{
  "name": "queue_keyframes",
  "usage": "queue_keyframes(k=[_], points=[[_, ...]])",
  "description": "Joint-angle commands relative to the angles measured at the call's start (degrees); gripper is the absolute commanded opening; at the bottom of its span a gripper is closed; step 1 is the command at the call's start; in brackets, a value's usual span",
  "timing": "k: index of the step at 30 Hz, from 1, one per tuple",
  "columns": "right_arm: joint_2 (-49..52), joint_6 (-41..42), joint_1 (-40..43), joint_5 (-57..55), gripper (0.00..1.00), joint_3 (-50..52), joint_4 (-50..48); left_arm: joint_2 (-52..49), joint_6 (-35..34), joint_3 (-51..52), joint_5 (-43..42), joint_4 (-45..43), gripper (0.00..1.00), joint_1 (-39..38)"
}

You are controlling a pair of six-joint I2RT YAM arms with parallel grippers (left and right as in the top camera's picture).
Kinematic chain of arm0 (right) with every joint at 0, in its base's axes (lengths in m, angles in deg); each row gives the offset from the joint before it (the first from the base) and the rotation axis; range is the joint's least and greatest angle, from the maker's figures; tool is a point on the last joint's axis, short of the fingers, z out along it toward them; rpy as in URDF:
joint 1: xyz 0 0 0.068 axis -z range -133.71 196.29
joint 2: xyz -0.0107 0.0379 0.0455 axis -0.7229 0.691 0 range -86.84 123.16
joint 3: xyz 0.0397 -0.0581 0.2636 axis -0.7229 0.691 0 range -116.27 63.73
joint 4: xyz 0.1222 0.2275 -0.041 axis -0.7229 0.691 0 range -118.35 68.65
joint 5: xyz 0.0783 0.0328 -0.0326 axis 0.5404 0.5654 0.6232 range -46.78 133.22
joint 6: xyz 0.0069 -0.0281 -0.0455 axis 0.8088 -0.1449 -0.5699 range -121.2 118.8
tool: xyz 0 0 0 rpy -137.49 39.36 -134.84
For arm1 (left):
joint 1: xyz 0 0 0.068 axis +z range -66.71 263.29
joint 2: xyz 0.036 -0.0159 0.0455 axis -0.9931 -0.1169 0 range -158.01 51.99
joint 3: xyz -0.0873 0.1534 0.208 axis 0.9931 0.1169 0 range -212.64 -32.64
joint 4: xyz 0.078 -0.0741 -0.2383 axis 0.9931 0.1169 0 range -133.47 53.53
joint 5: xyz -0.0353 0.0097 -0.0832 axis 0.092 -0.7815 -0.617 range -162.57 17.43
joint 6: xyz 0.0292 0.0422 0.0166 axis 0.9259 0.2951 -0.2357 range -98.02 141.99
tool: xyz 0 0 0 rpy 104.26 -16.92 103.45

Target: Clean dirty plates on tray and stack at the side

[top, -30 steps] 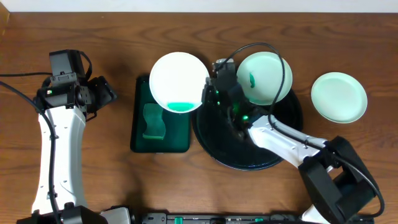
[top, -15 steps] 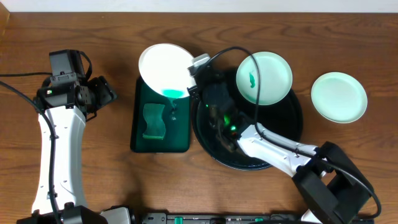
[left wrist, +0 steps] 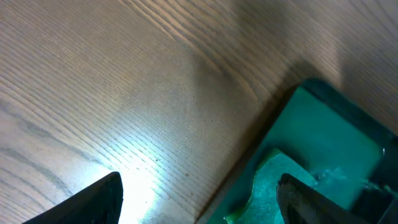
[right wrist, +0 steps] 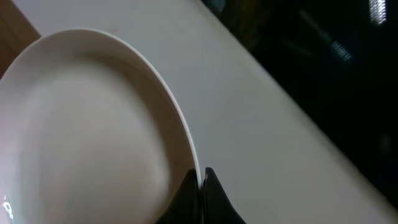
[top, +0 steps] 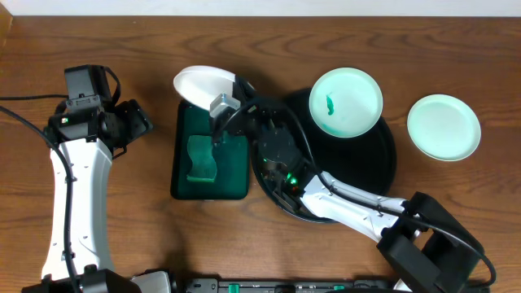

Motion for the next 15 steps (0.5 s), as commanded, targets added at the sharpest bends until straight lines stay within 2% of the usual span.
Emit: queue_keyframes(k=[1, 6, 15], points=[[0.3, -8.3, -1.4, -1.5, 0.01, -0.8, -3.3, 0.0, -0.1, -0.6, 0.5, 0.2, 0.79, 0.2], [0.3, -9.8, -2.3, -1.6, 0.01, -0.8, -7.6, 0.0, -0.1, -0.6, 0.5, 0.2, 0.79, 0.2], [0.3, -9.8, -3.2, -1.6, 0.01, -0.8, -7.7, 0.0, -0.1, -0.6, 0.5, 0.2, 0.79, 0.2]])
